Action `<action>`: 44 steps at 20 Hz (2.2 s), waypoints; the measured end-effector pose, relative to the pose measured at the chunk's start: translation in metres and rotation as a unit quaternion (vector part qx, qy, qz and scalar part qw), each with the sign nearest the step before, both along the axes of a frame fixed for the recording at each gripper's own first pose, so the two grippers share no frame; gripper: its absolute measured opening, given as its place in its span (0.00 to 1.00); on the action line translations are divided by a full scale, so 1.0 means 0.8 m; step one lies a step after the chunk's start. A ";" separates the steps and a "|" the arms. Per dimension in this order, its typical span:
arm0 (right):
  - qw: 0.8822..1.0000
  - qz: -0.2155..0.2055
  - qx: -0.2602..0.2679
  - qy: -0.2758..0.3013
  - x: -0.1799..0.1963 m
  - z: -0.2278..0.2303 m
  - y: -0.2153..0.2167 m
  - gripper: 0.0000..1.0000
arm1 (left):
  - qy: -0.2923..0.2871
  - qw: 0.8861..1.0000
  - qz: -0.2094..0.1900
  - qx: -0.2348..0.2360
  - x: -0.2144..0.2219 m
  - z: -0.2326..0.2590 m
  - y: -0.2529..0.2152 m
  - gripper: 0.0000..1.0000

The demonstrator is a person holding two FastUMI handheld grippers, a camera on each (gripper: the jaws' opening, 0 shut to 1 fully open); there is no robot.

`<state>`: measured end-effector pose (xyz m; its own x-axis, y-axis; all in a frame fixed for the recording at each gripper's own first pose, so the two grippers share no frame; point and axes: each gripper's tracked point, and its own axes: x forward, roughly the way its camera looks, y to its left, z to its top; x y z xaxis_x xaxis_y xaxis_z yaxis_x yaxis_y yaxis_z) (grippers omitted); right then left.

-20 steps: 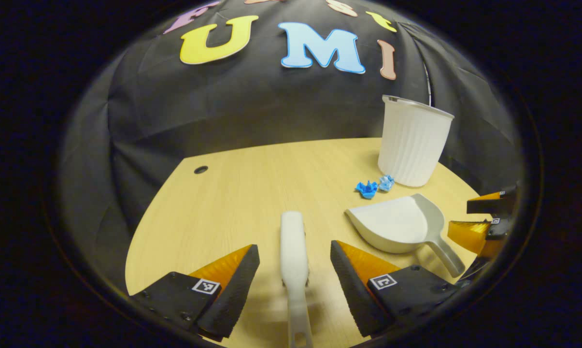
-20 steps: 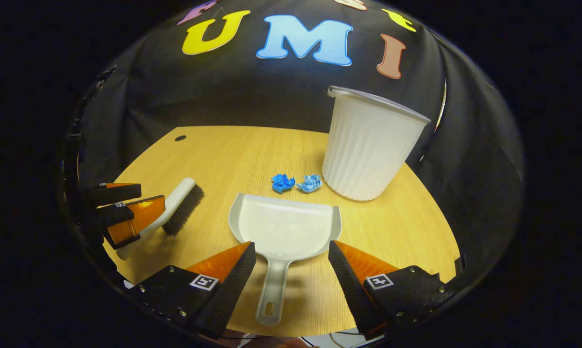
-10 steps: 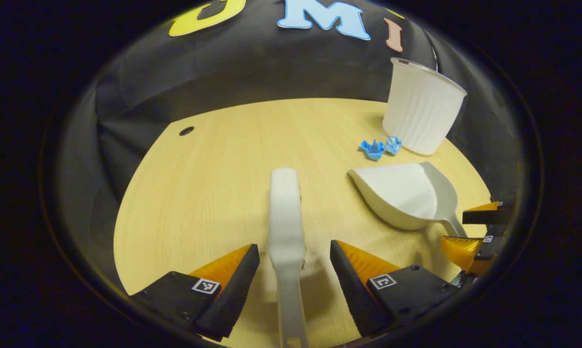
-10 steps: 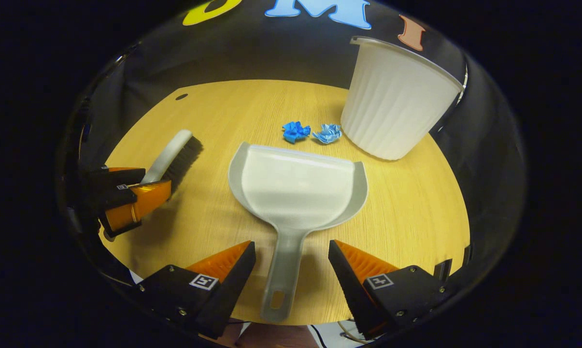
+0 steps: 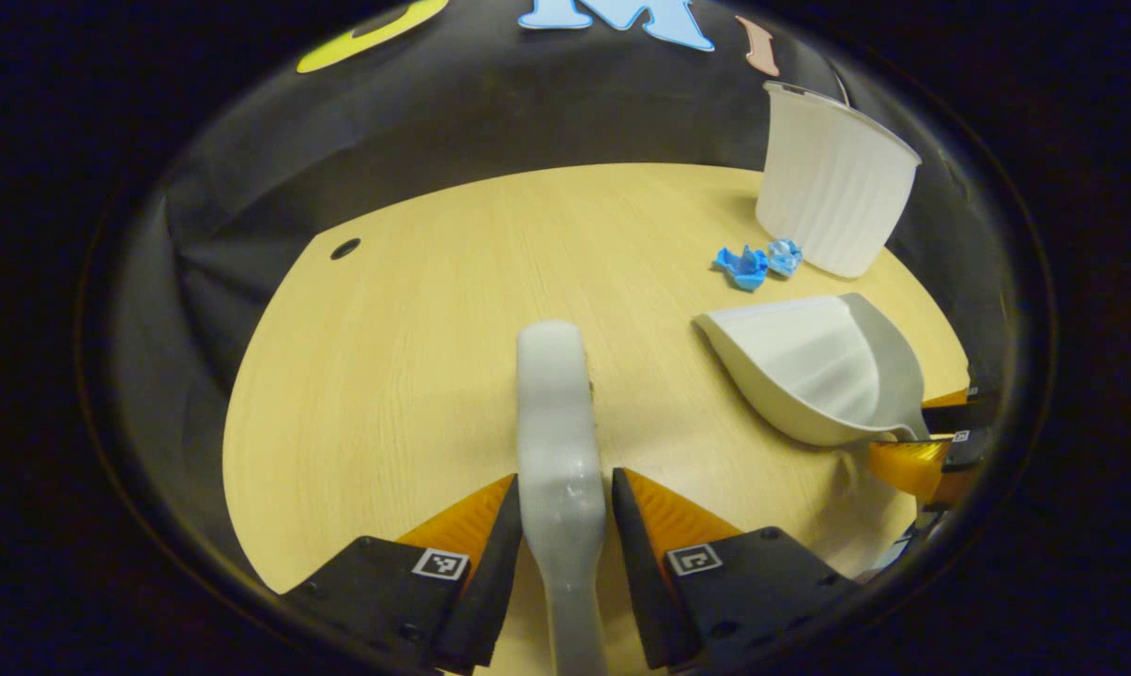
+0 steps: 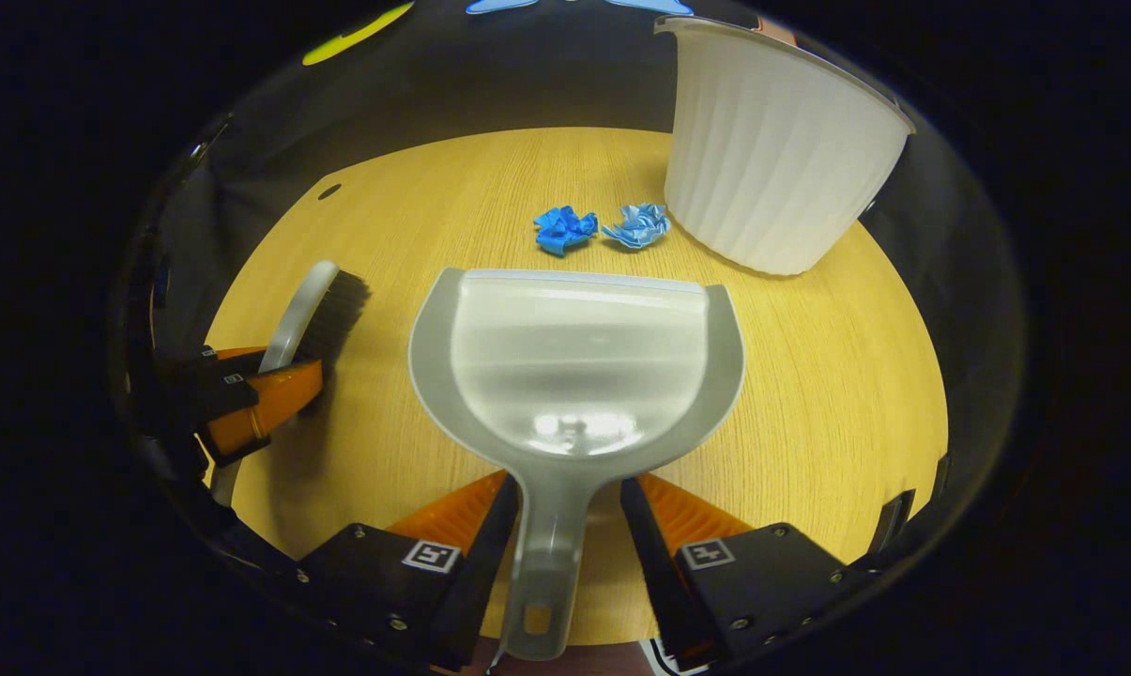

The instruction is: Pick up the small broom and dustpan from the desktop, sweep the trash into the dustpan with the broom, and then empty the trash into the garbage bin.

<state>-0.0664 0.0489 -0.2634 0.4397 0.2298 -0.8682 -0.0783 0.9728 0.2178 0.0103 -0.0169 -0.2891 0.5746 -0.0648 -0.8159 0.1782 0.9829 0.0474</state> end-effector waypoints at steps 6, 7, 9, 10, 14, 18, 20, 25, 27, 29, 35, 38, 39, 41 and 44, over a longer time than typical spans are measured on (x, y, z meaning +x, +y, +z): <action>1.000 0.015 -0.007 -0.014 0.011 -0.004 -0.018 0.35 | 0.001 1.000 -0.020 0.005 0.021 -0.003 -0.005 0.53; 0.999 0.027 -0.009 -0.017 0.010 -0.003 -0.021 0.32 | 0.000 1.000 -0.022 0.005 0.026 -0.002 -0.005 0.53; 0.999 0.047 -0.011 -0.024 0.013 -0.005 -0.030 0.32 | 0.000 1.000 -0.024 0.006 0.041 -0.005 -0.009 0.48; 0.998 0.056 -0.009 -0.026 0.013 -0.008 -0.034 0.32 | 0.000 1.000 -0.028 0.008 0.049 -0.006 -0.012 0.48; 0.996 0.088 -0.007 -0.030 0.017 -0.012 -0.062 0.32 | -0.004 0.999 -0.047 0.014 0.086 -0.006 -0.033 0.51; 0.993 0.112 -0.003 -0.032 0.024 -0.018 -0.091 0.32 | -0.015 0.998 -0.066 0.018 0.135 -0.006 -0.063 0.48; 0.991 0.132 -0.004 -0.035 0.023 -0.018 -0.100 0.32 | -0.016 0.997 -0.080 0.014 0.153 -0.007 -0.083 0.48; 0.986 0.162 0.001 -0.039 0.022 -0.022 -0.113 0.28 | -0.012 0.990 -0.140 0.013 0.185 -0.012 -0.134 0.48; 0.984 0.172 0.002 -0.043 0.023 -0.024 -0.115 0.32 | -0.009 0.987 -0.160 0.011 0.196 -0.013 -0.151 0.51; 0.984 0.176 0.005 -0.043 0.022 -0.026 -0.116 0.32 | -0.004 0.984 -0.177 0.002 0.208 -0.013 -0.167 0.51; 0.982 0.182 0.015 -0.042 0.022 -0.024 -0.118 0.32 | 0.024 0.961 -0.275 -0.004 0.223 -0.006 -0.221 0.51; 0.982 0.183 0.021 -0.042 0.030 -0.018 -0.119 0.32 | 0.039 0.943 -0.330 -0.014 0.217 0.012 -0.232 0.54; 0.982 0.183 0.022 -0.042 0.028 -0.014 -0.121 0.32 | 0.044 0.938 -0.343 -0.018 0.215 0.020 -0.234 0.53; 0.982 0.183 0.024 -0.043 0.029 -0.011 -0.129 0.32 | 0.058 0.931 -0.360 -0.035 0.207 0.039 -0.236 0.48; 0.983 0.178 0.027 -0.047 0.033 -0.012 -0.126 0.32 | 0.076 0.924 -0.370 -0.062 0.200 0.074 -0.236 0.51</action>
<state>-0.0400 -0.0522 -0.2727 0.4013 0.4289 -0.8093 -0.4339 0.8672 0.2444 0.1701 -0.2059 -0.2297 0.2158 -0.4927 -0.8430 0.7983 0.5862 -0.1382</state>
